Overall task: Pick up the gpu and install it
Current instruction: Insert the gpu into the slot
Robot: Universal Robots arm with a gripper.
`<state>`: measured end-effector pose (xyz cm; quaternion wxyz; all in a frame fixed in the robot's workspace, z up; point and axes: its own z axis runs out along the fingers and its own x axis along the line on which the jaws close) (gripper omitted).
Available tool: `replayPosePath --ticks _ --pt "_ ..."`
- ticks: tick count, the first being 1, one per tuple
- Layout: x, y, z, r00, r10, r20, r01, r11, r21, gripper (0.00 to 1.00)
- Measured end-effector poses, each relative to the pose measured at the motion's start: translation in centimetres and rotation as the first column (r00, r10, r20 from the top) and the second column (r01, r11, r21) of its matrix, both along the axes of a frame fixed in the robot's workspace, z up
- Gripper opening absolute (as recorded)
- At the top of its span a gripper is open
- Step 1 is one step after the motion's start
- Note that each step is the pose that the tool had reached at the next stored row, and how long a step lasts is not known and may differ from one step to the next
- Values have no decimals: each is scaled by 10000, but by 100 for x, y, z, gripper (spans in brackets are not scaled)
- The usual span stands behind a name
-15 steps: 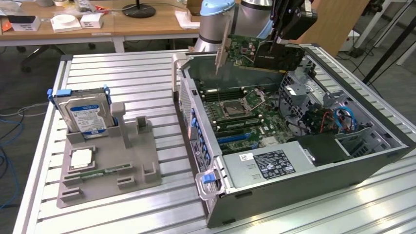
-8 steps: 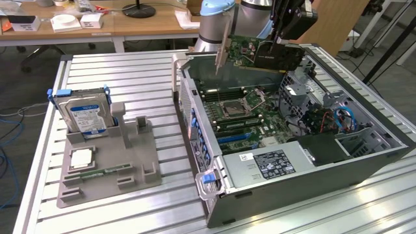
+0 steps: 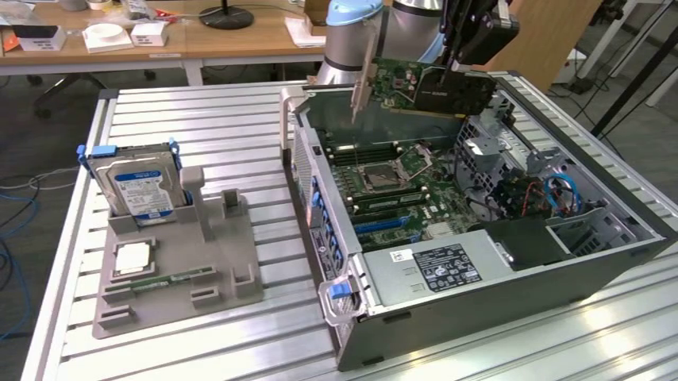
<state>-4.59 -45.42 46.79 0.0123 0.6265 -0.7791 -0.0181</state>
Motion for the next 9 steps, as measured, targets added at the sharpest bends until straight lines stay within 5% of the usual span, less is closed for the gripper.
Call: replayPosePath --ticks 9 --pt "0 0 0 9992 407 0 -407 9992 -1 26"
